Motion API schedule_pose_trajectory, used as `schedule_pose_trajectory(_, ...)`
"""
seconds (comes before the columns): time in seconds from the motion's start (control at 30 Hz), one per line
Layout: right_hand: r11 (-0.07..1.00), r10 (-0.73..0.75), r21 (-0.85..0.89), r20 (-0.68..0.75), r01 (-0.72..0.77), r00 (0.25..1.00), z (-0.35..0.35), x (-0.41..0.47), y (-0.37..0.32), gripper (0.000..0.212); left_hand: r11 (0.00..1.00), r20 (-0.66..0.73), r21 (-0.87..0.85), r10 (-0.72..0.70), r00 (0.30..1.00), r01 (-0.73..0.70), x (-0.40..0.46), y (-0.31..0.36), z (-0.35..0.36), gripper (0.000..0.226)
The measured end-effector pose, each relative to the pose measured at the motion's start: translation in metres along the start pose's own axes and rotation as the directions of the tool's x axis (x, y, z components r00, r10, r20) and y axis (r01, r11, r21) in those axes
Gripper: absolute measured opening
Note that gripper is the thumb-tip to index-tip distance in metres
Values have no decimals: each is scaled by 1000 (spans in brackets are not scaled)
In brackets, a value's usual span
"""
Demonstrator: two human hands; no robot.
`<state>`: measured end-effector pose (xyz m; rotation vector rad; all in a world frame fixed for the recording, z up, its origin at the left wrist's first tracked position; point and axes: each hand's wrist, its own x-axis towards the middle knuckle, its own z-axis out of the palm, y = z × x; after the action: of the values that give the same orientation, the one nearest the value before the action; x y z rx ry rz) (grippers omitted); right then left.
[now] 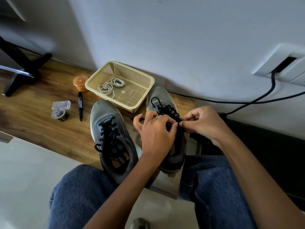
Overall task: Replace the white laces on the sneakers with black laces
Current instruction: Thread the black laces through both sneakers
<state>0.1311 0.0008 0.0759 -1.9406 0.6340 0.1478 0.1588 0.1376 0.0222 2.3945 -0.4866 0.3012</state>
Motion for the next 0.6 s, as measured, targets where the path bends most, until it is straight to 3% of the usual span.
schedule_pose_trajectory(0.33,998,-26,-52,-33,24,999,3,1,-1,16,996,73,-65,-64,995,69,4,1,-4,7)
schedule_pose_trajectory(0.6,998,-27,-62,37,29,999,0,3,-1,16,992,49,-113,-52,997,57,4,-5,0,3)
